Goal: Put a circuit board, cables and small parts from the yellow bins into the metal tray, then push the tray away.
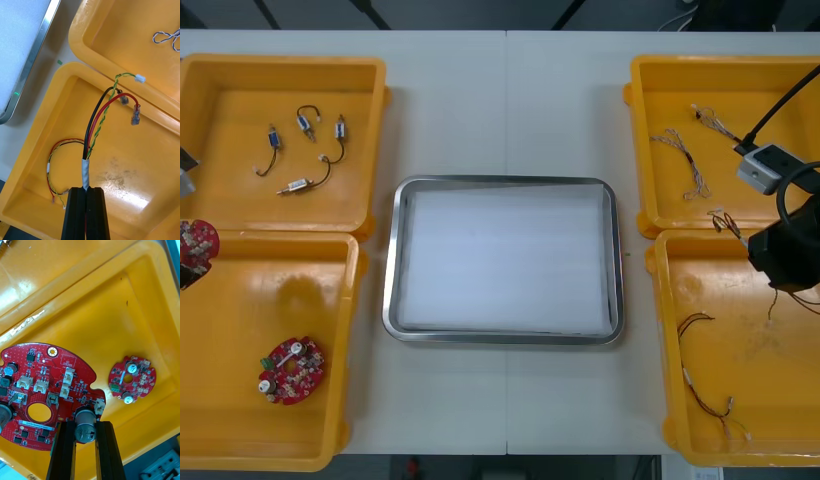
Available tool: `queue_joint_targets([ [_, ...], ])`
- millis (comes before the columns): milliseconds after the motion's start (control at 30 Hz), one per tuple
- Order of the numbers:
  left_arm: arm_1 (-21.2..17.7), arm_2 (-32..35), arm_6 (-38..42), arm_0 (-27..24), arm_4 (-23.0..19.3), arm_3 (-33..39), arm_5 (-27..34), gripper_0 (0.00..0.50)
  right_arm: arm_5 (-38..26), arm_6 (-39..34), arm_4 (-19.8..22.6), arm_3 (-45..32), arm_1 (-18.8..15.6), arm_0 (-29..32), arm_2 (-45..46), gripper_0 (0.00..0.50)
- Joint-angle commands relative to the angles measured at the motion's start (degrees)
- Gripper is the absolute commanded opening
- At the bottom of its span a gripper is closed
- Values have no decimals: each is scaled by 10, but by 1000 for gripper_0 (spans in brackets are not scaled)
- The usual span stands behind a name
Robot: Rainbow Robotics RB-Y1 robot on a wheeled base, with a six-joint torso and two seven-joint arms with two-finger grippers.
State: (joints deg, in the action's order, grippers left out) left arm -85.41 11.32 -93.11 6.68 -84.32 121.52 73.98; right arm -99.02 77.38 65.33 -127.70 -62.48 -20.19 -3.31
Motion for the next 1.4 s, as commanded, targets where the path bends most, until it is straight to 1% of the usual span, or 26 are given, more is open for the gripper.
queue_joint_targets([
  [33,17,10,146,-45,4,34,31,0,13,-14,-13,4,-4,-28,-19,0],
  [100,31,11,173,-59,11,44,50,0,15,-14,-17,4,-4,-28,-22,0],
  [200,58,10,234,-81,29,72,81,0,17,-14,-23,4,-4,-28,-26,0],
  [333,80,5,287,-98,48,97,98,0,17,-14,-23,4,-4,-28,-26,0],
  [433,93,-43,333,-148,71,110,105,0,17,-14,-23,4,-4,-28,-26,0],
  [467,96,-53,343,-156,78,113,108,0,17,-14,-23,4,-4,-28,-26,0],
  [500,102,-75,372,-178,91,118,116,0,17,-14,-23,4,-4,-28,-26,0],
  [533,105,-86,386,-190,97,121,119,0,17,-14,-23,4,-4,-28,-26,0],
  [600,125,-133,444,-235,131,131,136,0,17,-14,-23,4,-4,-28,-26,0],
  [633,129,-147,458,-247,140,132,142,0,17,-14,-23,4,-4,-28,-26,0],
  [700,155,-193,504,-294,169,134,168,0,17,-14,-23,4,-4,-28,-26,0],
  [733,162,-204,517,-306,176,134,176,0,17,-14,-23,4,-4,-28,-26,0],
  [800,190,-239,561,-342,201,133,204,0,17,-14,-23,4,-4,-28,-26,0],
  [833,195,-247,572,-350,206,133,210,0,17,-14,-23,4,-4,-28,-26,0],
  [900,219,-276,615,-380,227,132,233,0,17,-14,-23,4,-4,-28,-26,0],
  [1000,246,-304,645,-408,242,130,258,0,17,-14,-23,4,-4,-28,-26,0],
  [1033,249,-307,651,-413,244,129,260,0,17,-14,-23,4,-4,-28,-26,0],
  [1167,287,-325,677,-443,253,113,271,0,17,-14,-23,4,-4,-28,-26,0],
  [1300,326,-354,682,-469,281,87,284,0,17,-14,-23,4,-4,-28,-26,0],
  [1367,350,-382,691,-485,305,70,287,0,17,-14,-23,4,-4,-28,-26,0],
  [1400,355,-388,695,-488,310,65,286,0,17,-14,-23,4,-4,-28,-26,0],
])
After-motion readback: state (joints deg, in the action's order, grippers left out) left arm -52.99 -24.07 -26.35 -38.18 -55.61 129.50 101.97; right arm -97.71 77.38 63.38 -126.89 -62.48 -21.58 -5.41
